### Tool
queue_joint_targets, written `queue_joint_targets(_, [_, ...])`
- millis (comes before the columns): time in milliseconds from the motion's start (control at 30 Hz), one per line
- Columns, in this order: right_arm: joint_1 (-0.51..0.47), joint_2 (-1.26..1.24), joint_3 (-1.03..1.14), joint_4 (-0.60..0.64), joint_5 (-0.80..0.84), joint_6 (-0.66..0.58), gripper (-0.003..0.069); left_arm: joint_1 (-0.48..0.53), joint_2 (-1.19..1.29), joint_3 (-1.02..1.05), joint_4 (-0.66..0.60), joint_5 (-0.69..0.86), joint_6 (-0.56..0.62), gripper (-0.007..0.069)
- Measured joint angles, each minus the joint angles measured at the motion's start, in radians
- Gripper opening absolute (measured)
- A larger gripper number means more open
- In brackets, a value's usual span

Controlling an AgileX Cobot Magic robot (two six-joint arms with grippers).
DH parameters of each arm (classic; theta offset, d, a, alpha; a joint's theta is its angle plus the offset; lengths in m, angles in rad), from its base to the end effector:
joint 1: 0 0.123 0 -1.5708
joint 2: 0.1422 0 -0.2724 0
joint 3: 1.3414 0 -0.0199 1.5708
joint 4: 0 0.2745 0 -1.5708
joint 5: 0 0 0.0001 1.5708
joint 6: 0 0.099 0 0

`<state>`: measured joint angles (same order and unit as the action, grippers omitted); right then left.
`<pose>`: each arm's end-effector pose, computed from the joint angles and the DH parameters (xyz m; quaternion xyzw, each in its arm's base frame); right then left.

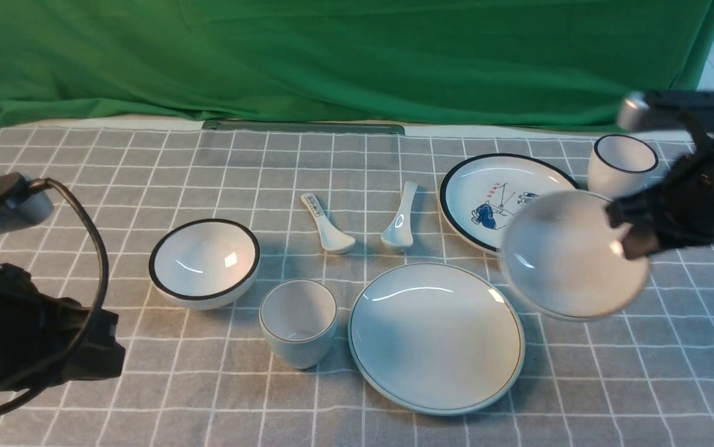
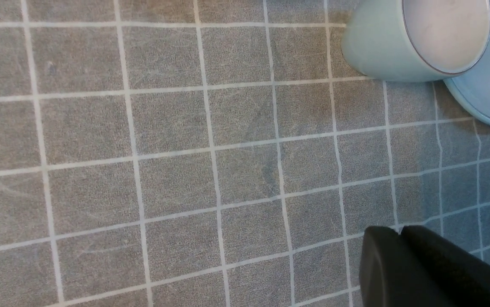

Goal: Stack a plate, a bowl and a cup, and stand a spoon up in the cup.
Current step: Use the right arm to put the blue rice bowl into the blue large plate in the middle

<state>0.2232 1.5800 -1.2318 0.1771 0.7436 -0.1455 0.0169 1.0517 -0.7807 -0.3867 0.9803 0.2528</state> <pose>0.3531 0.0923 0.2581 -0.1303 0.9486 0.0864 0.2751 0.2139 -0.0274 0.2607 0.0411 0.9630 -0.1497 0.2203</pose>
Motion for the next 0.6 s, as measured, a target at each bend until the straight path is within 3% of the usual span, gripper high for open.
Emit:
queue_joint_targets(133, [0.143,0.05,-0.029,0.019,-0.038,0.0,0.0076,0.0,0.0,0.0,-0.002,-0.003,0.0,0.0017])
queue_joint_targets(233, [0.193,0.129,-0.066,0.022,-0.052,0.012,0.0076,0.0,0.0,0.0,-0.005,-0.003,0.0,0.0017])
queue_joint_targets(600, [0.208,0.306,-0.138,0.021,-0.011,0.035,0.0076,0.0,0.0,0.0,-0.006,-0.003,0.0,0.0017])
